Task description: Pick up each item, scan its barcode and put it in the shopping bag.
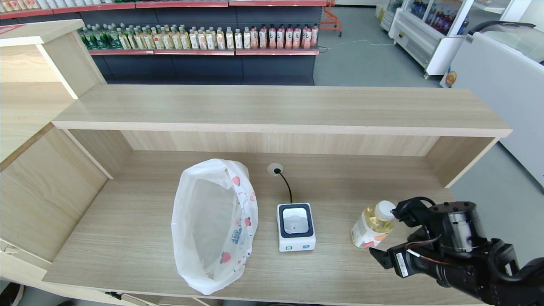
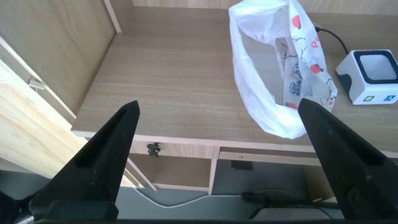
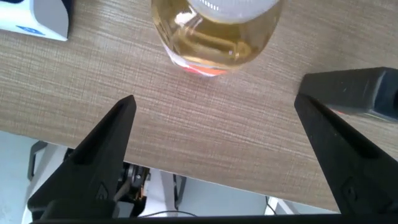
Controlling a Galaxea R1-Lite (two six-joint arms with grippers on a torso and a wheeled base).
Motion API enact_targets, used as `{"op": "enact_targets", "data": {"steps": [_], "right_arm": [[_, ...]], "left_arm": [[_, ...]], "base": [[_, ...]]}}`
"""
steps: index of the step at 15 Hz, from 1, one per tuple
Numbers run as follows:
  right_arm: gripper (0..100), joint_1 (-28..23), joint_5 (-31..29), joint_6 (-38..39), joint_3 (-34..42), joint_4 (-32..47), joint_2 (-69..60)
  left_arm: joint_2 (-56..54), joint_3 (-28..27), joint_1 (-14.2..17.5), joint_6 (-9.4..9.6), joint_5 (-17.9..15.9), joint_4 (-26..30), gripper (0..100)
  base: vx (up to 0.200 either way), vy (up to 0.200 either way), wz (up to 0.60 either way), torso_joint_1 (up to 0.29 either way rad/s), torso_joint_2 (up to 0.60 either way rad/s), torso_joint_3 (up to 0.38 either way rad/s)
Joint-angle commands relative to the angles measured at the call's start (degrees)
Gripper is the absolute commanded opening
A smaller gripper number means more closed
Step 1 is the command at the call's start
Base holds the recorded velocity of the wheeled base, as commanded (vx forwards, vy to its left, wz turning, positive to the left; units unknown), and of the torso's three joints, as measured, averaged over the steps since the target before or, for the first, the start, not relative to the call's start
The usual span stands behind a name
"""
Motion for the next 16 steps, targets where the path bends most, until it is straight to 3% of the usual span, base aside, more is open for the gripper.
{"op": "enact_targets", "data": {"steps": [1, 16], "right_arm": [[100, 0.05, 0.00, -0.11, -1.04, -0.75, 1.81], [100, 1.55, 0.09, -0.55, -8.16, -13.32, 16.31]], "left_arm": [[-0.02, 0.10, 0.00, 0.00, 0.04, 0.02, 100], [-0.02, 0.01, 0.00, 0.00, 0.04, 0.02, 100]], "base": [[0.000, 0.000, 0.00, 0.000, 0.00, 0.000], [0.000, 0.000, 0.00, 0.000, 0.00, 0.000]]}}
